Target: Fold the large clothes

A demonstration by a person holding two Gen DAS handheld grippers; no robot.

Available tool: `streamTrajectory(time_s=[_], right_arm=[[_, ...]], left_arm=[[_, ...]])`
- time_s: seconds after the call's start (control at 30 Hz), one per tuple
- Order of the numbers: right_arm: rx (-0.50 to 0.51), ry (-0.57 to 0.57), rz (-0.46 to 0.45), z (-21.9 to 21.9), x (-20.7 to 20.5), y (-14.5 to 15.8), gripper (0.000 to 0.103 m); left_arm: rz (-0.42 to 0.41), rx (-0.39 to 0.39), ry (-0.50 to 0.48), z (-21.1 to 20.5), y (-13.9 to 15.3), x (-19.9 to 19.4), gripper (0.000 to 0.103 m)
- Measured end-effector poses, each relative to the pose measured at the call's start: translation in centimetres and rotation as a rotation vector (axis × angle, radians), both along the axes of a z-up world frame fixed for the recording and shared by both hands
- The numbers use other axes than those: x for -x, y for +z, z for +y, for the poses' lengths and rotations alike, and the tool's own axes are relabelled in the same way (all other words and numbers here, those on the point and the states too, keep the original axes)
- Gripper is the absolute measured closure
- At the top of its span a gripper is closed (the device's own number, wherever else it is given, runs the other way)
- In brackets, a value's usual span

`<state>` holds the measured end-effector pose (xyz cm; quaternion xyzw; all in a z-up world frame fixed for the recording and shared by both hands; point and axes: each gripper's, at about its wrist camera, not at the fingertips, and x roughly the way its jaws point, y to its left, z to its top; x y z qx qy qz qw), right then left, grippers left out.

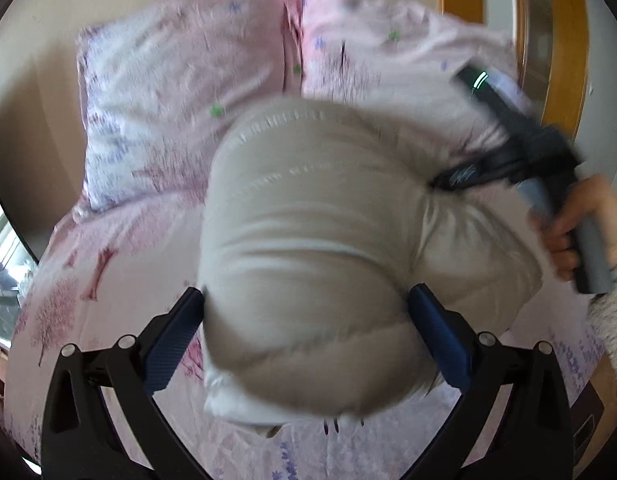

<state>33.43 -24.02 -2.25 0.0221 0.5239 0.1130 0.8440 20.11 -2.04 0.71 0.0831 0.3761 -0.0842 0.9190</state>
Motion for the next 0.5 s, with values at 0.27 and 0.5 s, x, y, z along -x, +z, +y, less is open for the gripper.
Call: streamTrajectory(time_s=[0.27,0.5], right_arm=[[-0.101,0.014,-0.176,-0.9,10.0,3.5,0.062],[-0.003,0.011,-0.130,0.6,11.5,-2.3,0.054]], left_arm=[[0.030,0.004,0.005,0.3,-0.9,-0.6,0.002],[0.023,-0.009,-0.046,0.0,-0.4,-0.2,0.002]])
